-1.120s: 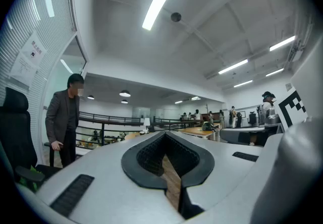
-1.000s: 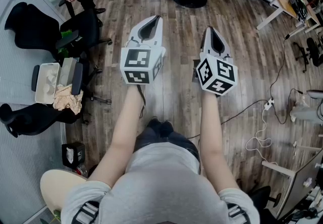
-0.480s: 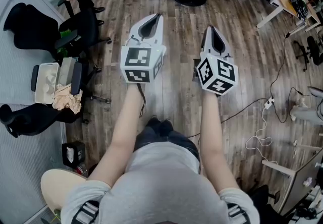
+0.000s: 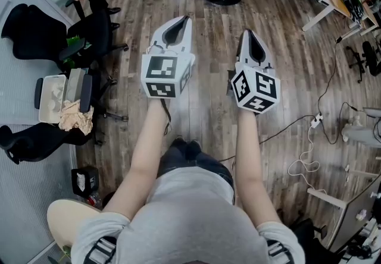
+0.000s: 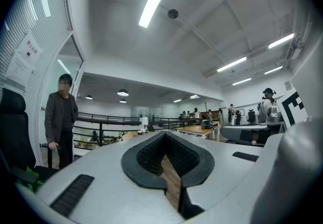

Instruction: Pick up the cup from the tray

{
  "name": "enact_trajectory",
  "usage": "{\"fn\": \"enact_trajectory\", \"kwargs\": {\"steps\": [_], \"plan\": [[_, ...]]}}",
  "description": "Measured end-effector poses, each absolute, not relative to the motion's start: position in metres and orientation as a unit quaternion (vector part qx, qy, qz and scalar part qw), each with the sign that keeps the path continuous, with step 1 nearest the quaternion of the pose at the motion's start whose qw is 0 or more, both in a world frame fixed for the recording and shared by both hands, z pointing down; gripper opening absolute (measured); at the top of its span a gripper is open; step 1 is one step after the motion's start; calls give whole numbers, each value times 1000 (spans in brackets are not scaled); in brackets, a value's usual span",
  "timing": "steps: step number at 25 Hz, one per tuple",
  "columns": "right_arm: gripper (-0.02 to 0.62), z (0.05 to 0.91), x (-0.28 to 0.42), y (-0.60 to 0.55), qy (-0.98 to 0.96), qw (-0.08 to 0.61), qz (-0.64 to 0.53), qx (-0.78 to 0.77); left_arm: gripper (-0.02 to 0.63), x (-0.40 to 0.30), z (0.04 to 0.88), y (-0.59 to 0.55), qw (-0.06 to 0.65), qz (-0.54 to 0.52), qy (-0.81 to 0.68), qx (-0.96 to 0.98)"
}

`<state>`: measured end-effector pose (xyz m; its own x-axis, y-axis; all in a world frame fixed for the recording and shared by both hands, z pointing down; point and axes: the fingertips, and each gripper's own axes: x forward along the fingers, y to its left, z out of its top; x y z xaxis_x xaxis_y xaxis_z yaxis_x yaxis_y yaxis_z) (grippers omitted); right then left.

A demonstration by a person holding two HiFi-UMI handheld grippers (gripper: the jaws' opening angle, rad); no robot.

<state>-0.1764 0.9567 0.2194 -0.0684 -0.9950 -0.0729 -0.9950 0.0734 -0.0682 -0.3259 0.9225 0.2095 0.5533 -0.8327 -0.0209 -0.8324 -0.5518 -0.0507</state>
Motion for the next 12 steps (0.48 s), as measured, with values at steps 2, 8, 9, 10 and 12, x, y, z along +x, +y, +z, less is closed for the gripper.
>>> {"fn": "enact_trajectory", "kwargs": {"steps": [2,8,9,10,12], "plan": [[8,220,-171,954,732,50,1,-679,8,-321,211,919,27,-3,474,-880],[8,220,-151,949,737,59,0,-673,8,-306,210,914,27,3,483,-875],[8,221,-148,947,737,62,-1,-673,8,-304,211,912,29,2,483,-875],[8,222,-146,944,736,65,-4,-673,8,-303,212,910,31,-1,483,-875],[8,225,-144,938,736,71,-11,-673,8,-300,215,904,33,-8,483,-875]]}}
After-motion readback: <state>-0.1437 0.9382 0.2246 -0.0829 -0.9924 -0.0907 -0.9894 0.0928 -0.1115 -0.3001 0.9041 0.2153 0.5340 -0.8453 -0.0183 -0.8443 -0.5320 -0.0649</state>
